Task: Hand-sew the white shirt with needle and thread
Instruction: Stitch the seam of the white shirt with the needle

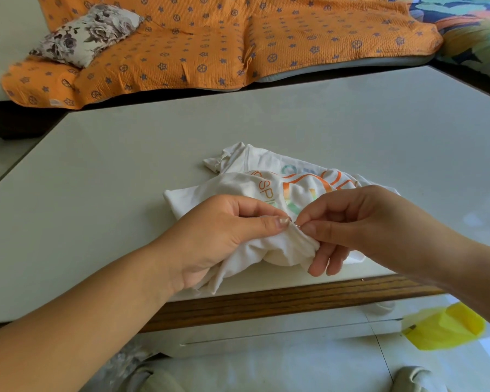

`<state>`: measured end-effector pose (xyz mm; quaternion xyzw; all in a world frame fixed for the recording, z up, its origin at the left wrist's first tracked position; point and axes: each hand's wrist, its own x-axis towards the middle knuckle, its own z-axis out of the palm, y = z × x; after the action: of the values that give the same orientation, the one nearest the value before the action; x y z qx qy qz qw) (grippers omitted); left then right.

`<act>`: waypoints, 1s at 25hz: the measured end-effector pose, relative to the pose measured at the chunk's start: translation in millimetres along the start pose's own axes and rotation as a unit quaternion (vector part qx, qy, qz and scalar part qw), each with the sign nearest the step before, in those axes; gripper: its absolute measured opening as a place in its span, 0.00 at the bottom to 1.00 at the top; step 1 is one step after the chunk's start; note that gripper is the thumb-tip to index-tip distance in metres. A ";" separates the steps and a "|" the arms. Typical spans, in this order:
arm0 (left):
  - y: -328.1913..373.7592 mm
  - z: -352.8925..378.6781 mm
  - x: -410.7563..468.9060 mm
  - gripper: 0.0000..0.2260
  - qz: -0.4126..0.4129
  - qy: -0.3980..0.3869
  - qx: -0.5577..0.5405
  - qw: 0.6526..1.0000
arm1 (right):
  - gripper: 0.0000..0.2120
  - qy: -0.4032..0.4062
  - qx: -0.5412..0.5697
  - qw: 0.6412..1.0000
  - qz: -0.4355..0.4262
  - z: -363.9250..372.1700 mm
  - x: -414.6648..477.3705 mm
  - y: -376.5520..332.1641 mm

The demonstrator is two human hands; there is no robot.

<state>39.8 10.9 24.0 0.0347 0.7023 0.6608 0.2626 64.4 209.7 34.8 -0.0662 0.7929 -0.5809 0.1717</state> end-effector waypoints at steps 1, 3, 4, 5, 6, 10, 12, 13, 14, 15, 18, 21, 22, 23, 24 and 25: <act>0.2 0.5 0.4 0.07 -0.003 -0.001 -0.008 1.000 | 0.05 -0.003 0.007 1.000 -0.003 0.7 0.7 1.3; -0.1 1.1 1.1 0.06 -0.006 -0.001 -0.018 1.000 | 0.05 -0.010 0.025 1.000 -0.002 2.1 2.7 4.1; -0.4 1.3 1.3 0.06 -0.007 -0.001 -0.024 1.000 | 0.04 -0.010 0.033 0.999 0.001 2.8 4.0 5.2; -0.7 1.5 1.3 0.06 -0.007 0.001 -0.027 1.000 | 0.05 -0.007 0.038 0.999 0.005 3.5 5.0 6.2; -1.3 1.5 1.3 0.06 -0.006 0.004 -0.026 1.000 | 0.07 0.000 0.040 0.999 0.010 3.9 5.6 7.3; -3.2 -0.3 2.2 0.07 -0.004 0.013 -0.025 1.000 | 0.08 0.020 0.043 0.999 0.024 6.1 7.1 10.6; -4.1 0.0 3.0 0.06 -0.001 0.020 -0.029 0.999 | 0.03 0.025 0.046 0.998 0.023 7.3 7.4 10.5; -4.6 1.1 3.1 0.06 0.001 0.021 -0.032 0.999 | 0.04 0.027 0.044 0.998 0.021 7.5 7.2 10.6; -5.6 2.2 3.4 0.06 0.001 0.021 -0.034 0.999 | 0.05 0.029 0.048 0.998 0.018 8.4 6.6 10.2; -6.7 3.3 4.1 0.06 0.002 0.020 -0.036 0.999 | 0.06 0.032 0.059 0.998 0.011 9.7 5.6 9.5; -9.1 4.4 6.7 0.06 0.002 0.026 -0.035 0.999 | 0.05 0.056 0.093 0.994 -0.025 16.2 2.7 7.0; -8.1 4.4 7.9 0.08 0.000 0.029 -0.035 0.999 | 0.03 0.098 0.090 0.990 -0.040 18.8 6.4 7.7; -7.6 5.1 7.8 0.09 -0.006 0.023 -0.045 0.999 | 0.03 0.114 0.081 0.989 -0.041 17.4 8.7 7.6; -6.7 5.9 7.4 0.09 -0.013 0.015 -0.054 0.998 | 0.03 0.128 0.071 0.988 -0.042 15.2 10.9 7.3; -6.0 6.3 7.0 0.09 -0.022 0.008 -0.061 0.998 | 0.04 0.138 0.061 0.988 -0.043 13.2 12.8 6.7; -5.2 6.3 6.5 0.09 -0.031 0.004 -0.066 0.997 | 0.04 0.143 0.051 0.987 -0.046 11.1 14.1 6.6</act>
<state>38.4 18.6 17.0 -0.0070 0.6592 0.6972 0.2816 55.7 197.6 22.8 -0.0098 0.7746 -0.6315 0.0324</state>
